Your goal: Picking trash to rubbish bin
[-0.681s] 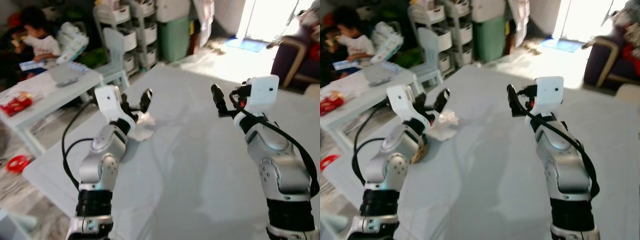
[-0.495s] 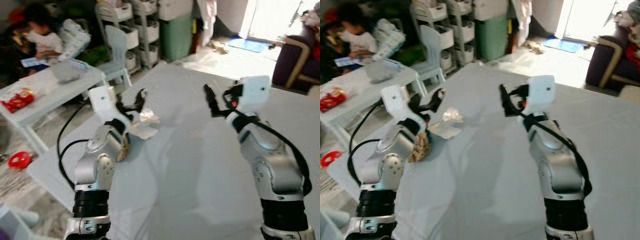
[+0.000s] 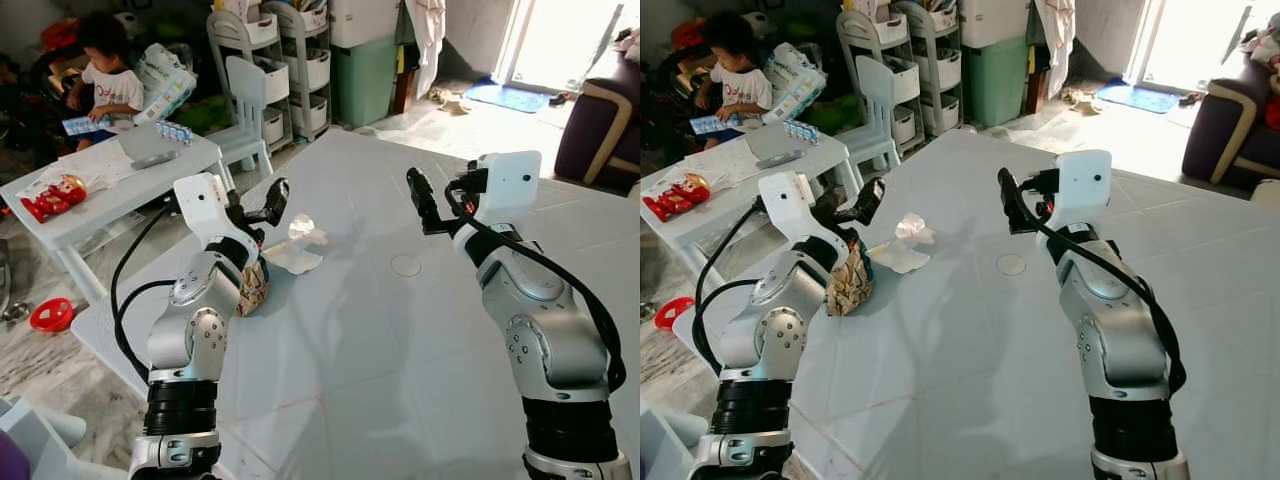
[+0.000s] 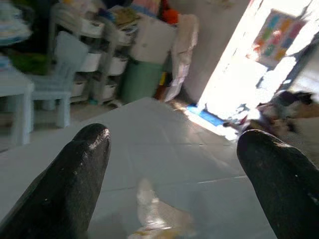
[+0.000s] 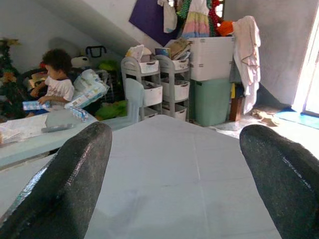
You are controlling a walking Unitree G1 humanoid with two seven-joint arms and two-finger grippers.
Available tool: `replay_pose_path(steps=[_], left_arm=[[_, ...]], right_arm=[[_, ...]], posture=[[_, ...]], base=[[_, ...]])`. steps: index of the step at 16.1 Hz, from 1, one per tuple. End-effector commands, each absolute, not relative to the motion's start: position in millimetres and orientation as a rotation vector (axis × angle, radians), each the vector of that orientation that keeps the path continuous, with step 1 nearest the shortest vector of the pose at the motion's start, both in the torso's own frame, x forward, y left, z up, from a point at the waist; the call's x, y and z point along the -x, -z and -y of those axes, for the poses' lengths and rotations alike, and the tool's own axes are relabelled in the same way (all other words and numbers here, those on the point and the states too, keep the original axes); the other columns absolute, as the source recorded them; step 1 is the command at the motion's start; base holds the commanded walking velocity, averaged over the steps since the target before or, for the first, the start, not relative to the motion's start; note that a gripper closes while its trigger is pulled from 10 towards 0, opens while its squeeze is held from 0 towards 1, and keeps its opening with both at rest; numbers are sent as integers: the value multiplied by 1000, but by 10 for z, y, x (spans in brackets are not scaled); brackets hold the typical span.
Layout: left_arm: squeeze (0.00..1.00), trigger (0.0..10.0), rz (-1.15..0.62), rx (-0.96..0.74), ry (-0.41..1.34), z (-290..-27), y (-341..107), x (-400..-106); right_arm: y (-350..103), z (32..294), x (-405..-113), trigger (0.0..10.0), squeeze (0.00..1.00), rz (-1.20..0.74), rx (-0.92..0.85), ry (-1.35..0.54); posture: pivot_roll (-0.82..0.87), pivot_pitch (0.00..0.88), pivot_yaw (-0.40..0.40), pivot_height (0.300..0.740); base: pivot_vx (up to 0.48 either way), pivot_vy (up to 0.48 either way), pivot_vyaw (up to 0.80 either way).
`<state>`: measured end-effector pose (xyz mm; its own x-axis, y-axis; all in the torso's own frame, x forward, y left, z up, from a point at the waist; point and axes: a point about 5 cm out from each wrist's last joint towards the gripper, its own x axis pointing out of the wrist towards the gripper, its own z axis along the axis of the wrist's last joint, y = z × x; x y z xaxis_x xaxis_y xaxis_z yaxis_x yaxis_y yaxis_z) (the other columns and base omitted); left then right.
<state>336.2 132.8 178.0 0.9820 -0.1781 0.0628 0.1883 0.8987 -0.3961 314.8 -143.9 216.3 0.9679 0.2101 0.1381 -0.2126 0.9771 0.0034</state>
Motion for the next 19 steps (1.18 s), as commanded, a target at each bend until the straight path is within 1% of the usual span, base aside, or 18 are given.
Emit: replay_pose_path(steps=[1,2,3,4,5,6,7,8,9,10,13,14,15,19], left_arm=[[0,10000,18,392,146,-1400,-1773,-3387],[0,10000,5,368,103,-1456,-1741,-3394],[0,10000,-26,353,58,-1511,-1687,-3394],[0,10000,-81,339,44,-1518,-1590,-3378],[0,10000,-101,333,44,-1512,-1555,-3369],[0,10000,-110,339,46,-1485,-1525,-3346],[0,10000,-141,323,42,-1458,-1461,-3311],[0,10000,-180,297,35,-1443,-1385,-3281],[0,10000,-207,286,32,-1434,-1333,-3263],[0,10000,-274,281,43,-1402,-1223,-3229],[0,10000,-375,230,45,-1396,-1066,-3190],[0,6157,-398,236,48,-1404,-1031,-3177],[0,0,-429,226,57,-1414,-994,-3165],[0,0,-484,223,20,-1480,-894,-3119]], right_arm=[[-2195,1427,-3147,10000,933,144,-21,-240],[-2162,1388,-3130,10000,925,112,-35,-304],[-2114,1349,-3100,10000,765,80,-33,-363],[-2041,1283,-3048,10000,416,27,-28,-451],[-2019,1263,-3027,10000,416,13,-22,-477],[-1980,1224,-2985,10000,373,-18,-24,-529],[-1929,1172,-2916,10000,196,-56,-22,-602],[-1892,1142,-2859,10000,51,-82,-14,-656],[-1875,1130,-2830,10000,0,-96,-13,-681],[-1860,1110,-2784,10000,0,-115,-10,-722],[-1851,1092,-2730,10000,0,-138,-1,-772],[-1851,1087,-2716,10000,0,-143,0,-781],[-1852,1085,-2712,10000,0,-146,1,-784],[-1842,1076,-2690,10000,0,-155,2,-798]], posture=[[-51,0,37,740],[-50,0,37,740],[-51,0,37,740],[-52,0,37,740],[-52,0,37,740],[-52,0,38,740],[-53,0,38,740],[-52,0,37,740],[-53,0,37,740],[-55,0,38,740],[-56,0,40,740],[-57,0,42,740],[-56,0,42,740],[-54,0,43,740]], base=[[0,0,0],[0,0,0],[0,0,0],[0,0,0],[0,0,0],[0,0,0],[0,0,0],[0,0,0],[0,0,0],[0,0,0],[0,0,0],[0,0,0],[0,0,0],[0,0,0]])
